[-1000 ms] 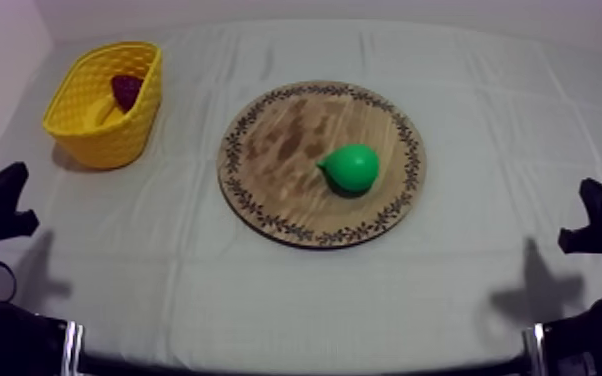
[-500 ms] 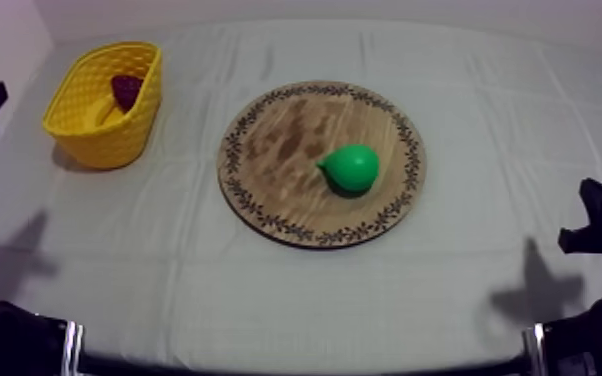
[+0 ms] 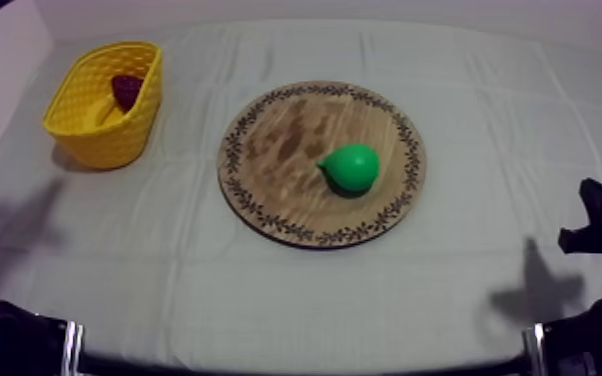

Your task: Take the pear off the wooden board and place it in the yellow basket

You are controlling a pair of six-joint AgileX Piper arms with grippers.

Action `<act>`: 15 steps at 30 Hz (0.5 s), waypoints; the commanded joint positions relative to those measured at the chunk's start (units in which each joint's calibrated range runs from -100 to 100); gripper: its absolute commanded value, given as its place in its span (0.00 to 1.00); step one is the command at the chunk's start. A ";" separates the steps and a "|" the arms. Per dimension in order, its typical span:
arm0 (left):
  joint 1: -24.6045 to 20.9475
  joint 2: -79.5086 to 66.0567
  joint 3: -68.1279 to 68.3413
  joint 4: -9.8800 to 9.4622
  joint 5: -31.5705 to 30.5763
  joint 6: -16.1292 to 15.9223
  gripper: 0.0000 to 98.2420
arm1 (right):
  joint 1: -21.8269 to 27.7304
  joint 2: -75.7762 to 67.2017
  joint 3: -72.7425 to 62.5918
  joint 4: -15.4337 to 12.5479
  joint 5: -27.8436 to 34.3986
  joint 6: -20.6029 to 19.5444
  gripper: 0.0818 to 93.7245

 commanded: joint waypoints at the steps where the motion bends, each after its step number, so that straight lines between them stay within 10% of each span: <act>1: 0.90 4.35 -5.67 0.13 0.27 -0.28 0.00 | 0.01 0.01 0.05 0.00 0.01 0.00 0.00; 15: 9.11 18.42 -14.55 -0.36 1.03 -4.02 0.00 | 0.01 0.01 0.05 0.00 0.01 0.00 0.00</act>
